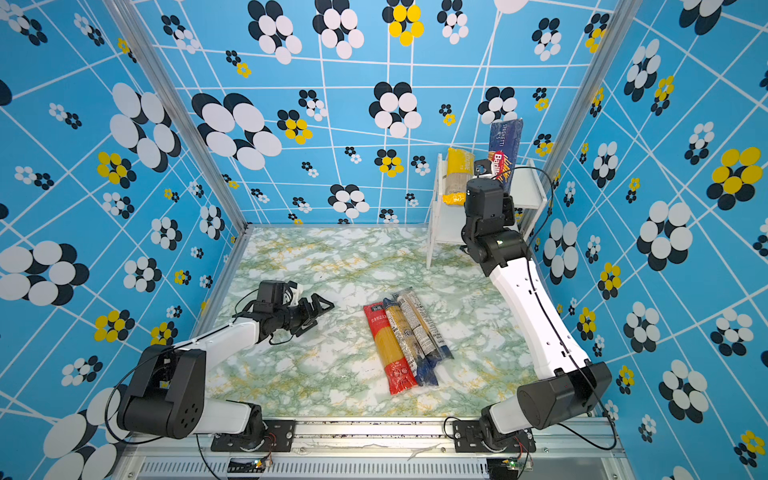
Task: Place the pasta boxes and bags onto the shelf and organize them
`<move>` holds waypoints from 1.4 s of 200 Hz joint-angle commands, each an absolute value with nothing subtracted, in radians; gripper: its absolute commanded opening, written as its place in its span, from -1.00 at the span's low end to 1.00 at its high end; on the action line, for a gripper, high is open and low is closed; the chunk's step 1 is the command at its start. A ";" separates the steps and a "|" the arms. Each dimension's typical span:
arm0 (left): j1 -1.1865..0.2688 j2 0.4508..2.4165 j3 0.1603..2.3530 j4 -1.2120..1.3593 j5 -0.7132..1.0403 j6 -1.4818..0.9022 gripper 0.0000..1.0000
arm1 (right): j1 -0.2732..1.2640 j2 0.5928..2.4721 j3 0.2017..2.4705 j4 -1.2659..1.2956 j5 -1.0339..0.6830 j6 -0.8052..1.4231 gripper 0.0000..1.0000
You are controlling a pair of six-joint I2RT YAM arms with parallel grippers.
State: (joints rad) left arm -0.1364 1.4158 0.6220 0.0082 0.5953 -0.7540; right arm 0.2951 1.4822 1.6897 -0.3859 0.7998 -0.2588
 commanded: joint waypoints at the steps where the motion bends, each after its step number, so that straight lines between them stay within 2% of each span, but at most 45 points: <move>1: -0.128 1.433 0.643 0.020 0.607 -0.729 0.98 | 0.288 1.466 1.735 -0.219 0.853 -0.265 -1.00; 196: -0.127 1.443 0.640 0.027 0.607 -0.732 0.99 | 0.260 1.559 1.868 -0.418 0.849 -0.216 -1.00; 280: -0.127 1.441 0.636 0.028 0.605 -0.732 0.98 | 0.230 1.581 1.920 -0.483 0.773 -0.148 -1.00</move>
